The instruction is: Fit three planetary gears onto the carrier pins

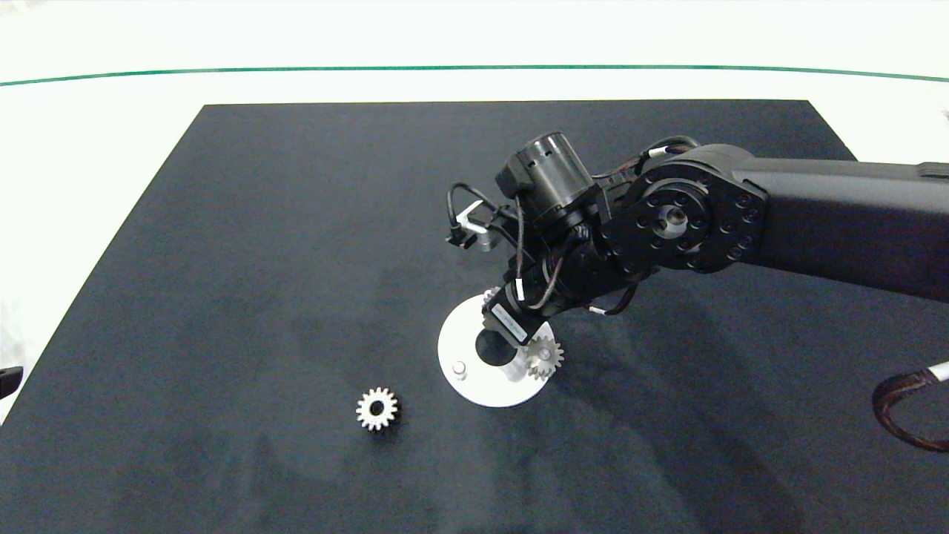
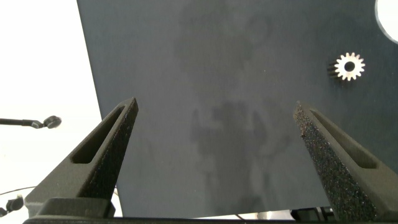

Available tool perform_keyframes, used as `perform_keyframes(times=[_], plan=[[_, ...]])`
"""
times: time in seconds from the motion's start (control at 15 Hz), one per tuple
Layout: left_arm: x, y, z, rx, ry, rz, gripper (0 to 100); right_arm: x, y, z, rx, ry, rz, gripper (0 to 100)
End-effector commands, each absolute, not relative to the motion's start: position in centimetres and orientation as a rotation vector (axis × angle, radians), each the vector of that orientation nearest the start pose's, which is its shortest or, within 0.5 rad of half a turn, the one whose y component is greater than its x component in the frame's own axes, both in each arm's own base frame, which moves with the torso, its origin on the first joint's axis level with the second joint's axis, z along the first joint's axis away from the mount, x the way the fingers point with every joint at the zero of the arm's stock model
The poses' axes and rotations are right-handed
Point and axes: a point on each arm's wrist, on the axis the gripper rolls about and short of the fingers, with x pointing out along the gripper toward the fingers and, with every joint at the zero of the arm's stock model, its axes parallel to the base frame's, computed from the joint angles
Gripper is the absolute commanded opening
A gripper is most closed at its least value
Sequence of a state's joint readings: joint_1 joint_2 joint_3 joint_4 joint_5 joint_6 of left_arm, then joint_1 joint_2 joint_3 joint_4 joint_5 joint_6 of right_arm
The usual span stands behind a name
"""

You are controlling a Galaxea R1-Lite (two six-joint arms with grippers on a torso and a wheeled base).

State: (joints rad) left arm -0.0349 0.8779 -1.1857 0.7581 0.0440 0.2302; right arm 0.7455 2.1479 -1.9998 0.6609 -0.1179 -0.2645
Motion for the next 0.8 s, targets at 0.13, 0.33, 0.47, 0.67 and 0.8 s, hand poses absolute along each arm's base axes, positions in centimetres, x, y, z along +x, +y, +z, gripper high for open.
perform_keyframes(times=[0.13,0.33,0.47,0.67,0.8], plan=[[4.3,-0.1,31.1,0.246,0.451,-0.043,100,30.9,28.4,22.2,-0.598,0.681,0.696,0],[4.2,0.0,31.1,0.247,0.450,-0.044,100,30.0,27.2,24.4,-0.592,0.648,0.673,0],[4.2,-0.1,31.1,0.247,0.448,-0.045,100,29.1,26.2,26.0,-0.584,0.636,0.666,0],[4.0,0.0,31.1,0.247,0.442,-0.043,100,28.7,23.7,28.6,-0.548,0.580,0.611,0],[4.0,0.0,31.1,0.247,0.441,-0.042,100,29.0,20.6,30.6,-0.501,0.548,0.540,0]])
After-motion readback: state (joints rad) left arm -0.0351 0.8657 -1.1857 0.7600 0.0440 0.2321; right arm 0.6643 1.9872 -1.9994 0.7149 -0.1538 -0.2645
